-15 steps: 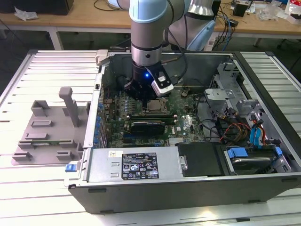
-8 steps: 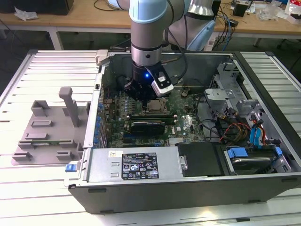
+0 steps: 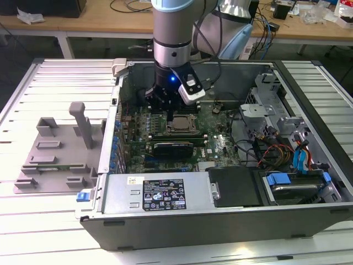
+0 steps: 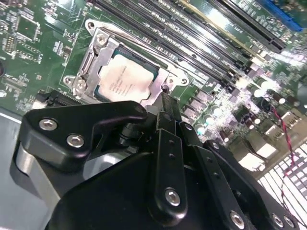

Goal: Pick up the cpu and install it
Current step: 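Close the cpu cover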

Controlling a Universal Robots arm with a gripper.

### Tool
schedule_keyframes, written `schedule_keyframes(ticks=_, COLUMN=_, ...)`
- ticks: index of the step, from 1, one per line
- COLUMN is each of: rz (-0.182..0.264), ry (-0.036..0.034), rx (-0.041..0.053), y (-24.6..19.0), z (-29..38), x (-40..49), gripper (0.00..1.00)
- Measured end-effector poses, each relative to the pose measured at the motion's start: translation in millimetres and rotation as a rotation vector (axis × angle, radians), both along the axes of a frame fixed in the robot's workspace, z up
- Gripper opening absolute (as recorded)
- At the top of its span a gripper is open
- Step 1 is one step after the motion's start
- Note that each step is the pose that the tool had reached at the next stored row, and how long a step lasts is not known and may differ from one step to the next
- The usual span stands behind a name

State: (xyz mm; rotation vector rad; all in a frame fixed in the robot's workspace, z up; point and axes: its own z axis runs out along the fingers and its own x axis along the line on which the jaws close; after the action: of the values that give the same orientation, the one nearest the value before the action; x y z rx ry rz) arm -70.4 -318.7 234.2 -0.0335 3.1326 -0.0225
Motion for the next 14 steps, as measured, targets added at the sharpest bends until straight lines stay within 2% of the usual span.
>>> schedule_keyframes(ticks=4, rz=0.000, ry=-0.0016, rx=0.0001, y=0.0, z=0.8, x=0.1, gripper=0.11)
schedule_keyframes(ticks=5, rz=0.000, ry=-0.0187, rx=-0.0001, y=0.0, z=0.7, x=0.4, gripper=0.11)
schedule_keyframes(ticks=6, rz=0.000, ry=-0.0271, rx=0.0000, y=0.0, z=0.5, x=2.0, gripper=0.11)
schedule_keyframes(ticks=7, rz=0.000, ry=-0.0305, rx=-0.0001, y=0.0, z=0.5, x=6.2, gripper=0.11)
schedule_keyframes(ticks=14, rz=0.000, ry=-0.0318, rx=0.0000, y=0.0, z=0.3, x=28.0, gripper=0.11)
